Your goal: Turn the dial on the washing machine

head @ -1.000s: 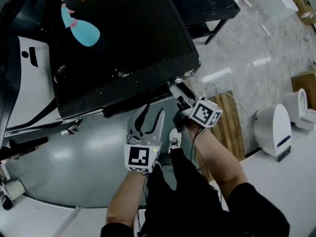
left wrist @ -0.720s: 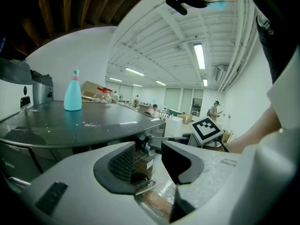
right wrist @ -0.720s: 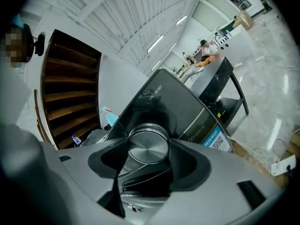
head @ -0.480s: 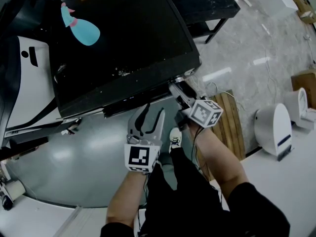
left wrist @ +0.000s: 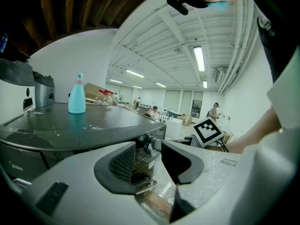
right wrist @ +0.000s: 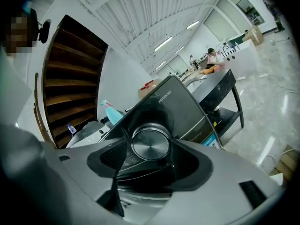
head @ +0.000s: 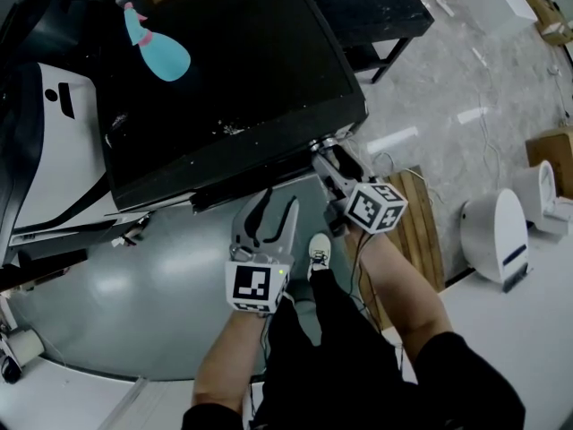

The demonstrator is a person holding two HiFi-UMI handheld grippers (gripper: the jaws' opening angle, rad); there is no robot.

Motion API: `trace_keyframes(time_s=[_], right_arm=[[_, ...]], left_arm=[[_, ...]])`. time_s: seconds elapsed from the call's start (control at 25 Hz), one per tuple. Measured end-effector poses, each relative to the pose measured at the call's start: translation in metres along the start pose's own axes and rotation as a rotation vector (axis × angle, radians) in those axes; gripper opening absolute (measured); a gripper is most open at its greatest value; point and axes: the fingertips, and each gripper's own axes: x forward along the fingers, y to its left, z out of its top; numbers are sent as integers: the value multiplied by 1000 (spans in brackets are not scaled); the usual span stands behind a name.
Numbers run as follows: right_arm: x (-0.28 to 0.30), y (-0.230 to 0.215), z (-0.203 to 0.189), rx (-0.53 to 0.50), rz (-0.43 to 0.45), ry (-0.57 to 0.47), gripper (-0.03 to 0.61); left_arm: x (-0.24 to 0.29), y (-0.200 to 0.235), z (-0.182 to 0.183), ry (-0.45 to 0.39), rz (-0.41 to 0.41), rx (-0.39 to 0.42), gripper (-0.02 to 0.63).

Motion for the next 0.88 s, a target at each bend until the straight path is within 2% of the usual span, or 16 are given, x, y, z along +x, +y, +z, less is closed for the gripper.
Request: trace_keyframes(time_s=[0.48, 0.68, 0.88], right_arm=[[-24, 47, 1, -110, -3, -41, 261], [-30, 70, -7, -185, -3, -41, 252], [-37, 90, -11, -278, -17, -49, 189]], left_arm=[[-42, 6, 8, -24, -21, 10, 161], [-59, 10, 10, -31, -29, 22, 154], [-75, 12, 8, -28, -31, 34, 23]])
